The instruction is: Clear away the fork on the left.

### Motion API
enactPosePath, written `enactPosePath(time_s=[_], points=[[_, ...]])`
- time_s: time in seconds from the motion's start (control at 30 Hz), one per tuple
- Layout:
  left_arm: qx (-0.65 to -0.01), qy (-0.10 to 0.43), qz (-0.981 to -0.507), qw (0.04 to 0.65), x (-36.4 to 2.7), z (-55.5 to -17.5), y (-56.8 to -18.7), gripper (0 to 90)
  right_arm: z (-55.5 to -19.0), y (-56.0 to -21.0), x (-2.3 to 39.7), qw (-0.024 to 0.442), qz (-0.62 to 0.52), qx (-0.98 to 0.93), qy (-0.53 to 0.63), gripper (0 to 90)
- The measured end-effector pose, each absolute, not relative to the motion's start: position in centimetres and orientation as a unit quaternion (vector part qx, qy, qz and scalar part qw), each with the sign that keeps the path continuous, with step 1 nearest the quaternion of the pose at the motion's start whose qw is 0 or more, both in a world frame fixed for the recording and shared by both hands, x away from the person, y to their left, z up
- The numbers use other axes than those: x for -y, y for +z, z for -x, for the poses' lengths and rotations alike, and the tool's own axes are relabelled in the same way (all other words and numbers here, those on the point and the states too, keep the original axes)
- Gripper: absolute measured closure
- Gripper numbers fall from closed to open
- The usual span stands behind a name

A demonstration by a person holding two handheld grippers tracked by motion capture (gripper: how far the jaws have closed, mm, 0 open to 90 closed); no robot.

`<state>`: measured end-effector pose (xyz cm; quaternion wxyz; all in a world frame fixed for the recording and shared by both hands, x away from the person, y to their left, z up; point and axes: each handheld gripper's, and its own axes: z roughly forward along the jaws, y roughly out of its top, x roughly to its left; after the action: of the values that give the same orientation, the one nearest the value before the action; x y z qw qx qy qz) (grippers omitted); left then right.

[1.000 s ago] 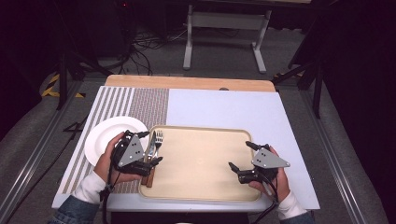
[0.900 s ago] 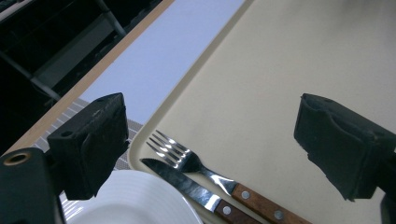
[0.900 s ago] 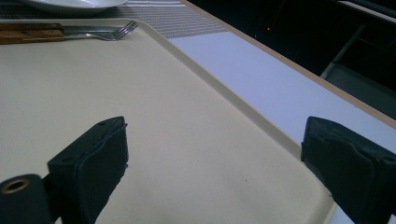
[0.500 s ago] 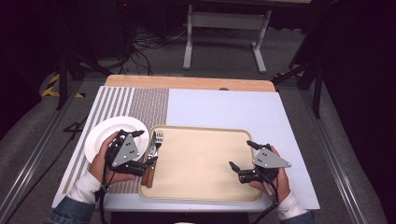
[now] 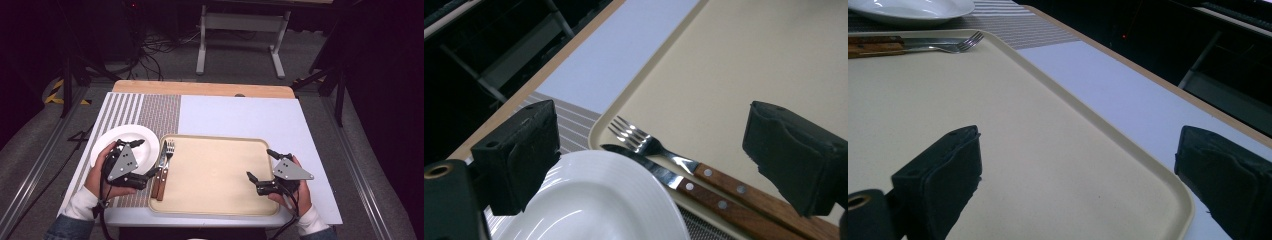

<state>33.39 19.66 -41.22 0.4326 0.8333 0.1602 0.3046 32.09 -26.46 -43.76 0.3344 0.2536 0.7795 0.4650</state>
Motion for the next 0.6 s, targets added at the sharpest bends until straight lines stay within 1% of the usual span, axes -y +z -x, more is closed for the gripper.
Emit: enactPosePath(time_s=[0.43, 0.6], points=[[-0.176, 0.318, -0.824, 0.434, -22.3, -32.4, -41.4, 10.2, -32.0, -43.5, 26.7, 0.342, -0.260, -0.771, 0.471, 4.9], [-0.181, 0.313, -0.820, 0.444, -23.2, -32.0, -41.5, 9.8, -31.9, -43.5, 26.8, 0.347, -0.265, -0.766, 0.472, 4.8]])
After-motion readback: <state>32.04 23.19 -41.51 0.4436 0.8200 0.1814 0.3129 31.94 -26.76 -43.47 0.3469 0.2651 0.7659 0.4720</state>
